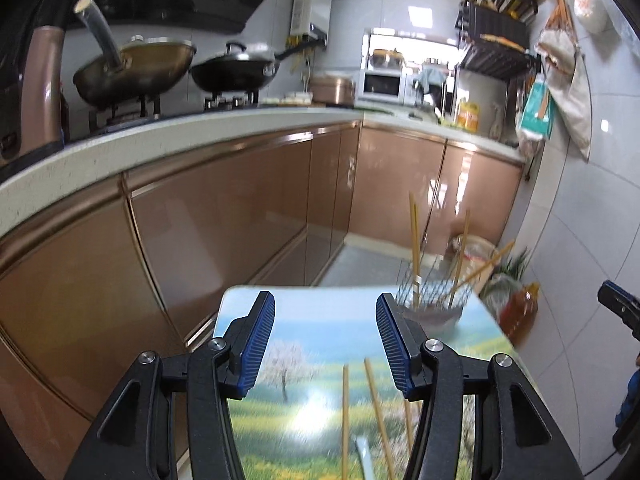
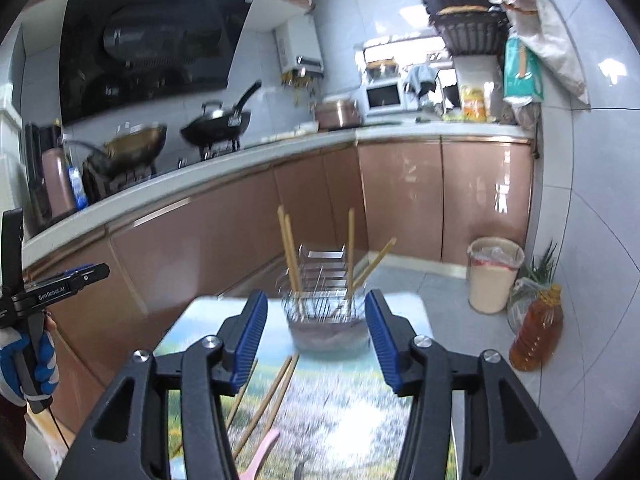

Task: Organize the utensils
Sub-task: 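Move both open tools back down over the chopsticks on the table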

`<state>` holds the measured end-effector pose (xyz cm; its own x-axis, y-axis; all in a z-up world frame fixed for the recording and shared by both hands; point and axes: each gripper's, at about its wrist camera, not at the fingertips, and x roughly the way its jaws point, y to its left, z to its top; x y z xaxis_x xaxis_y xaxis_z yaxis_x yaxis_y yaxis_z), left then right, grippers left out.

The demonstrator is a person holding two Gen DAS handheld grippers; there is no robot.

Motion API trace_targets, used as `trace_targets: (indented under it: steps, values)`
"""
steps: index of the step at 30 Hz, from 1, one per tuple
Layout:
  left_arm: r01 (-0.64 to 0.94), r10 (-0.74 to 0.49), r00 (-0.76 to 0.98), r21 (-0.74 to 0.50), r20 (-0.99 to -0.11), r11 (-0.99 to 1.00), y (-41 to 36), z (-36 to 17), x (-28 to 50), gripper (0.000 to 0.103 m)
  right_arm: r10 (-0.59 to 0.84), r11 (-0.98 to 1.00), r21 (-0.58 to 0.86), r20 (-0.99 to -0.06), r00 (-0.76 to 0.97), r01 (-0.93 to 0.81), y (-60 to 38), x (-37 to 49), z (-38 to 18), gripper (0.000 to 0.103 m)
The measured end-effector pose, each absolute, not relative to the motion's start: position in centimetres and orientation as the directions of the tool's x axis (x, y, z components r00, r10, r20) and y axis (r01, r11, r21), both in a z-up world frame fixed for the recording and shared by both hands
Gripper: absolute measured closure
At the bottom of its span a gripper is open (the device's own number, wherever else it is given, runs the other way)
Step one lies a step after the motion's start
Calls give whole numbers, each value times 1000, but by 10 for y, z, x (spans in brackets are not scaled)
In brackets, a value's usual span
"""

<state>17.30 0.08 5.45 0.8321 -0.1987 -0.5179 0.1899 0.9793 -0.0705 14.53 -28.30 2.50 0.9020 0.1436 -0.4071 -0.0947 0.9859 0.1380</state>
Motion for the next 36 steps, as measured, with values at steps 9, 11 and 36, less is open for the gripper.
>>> trace_targets:
  steps: [9, 11, 36]
  values:
    - [214, -219, 718, -90, -661, 973, -1, -1, 195, 51, 215, 976, 160, -581, 785, -149, -253, 180, -22, 56]
    - [227, -224, 682, -91, -696, 970, -5, -16, 204, 51, 229, 973, 170, -615, 754, -156, -247, 191, -36, 58]
    - [323, -242, 326, -133, -914, 937, -57, -151, 293, 63, 330, 942, 253, -821, 466, -221, -196, 290, -156, 72]
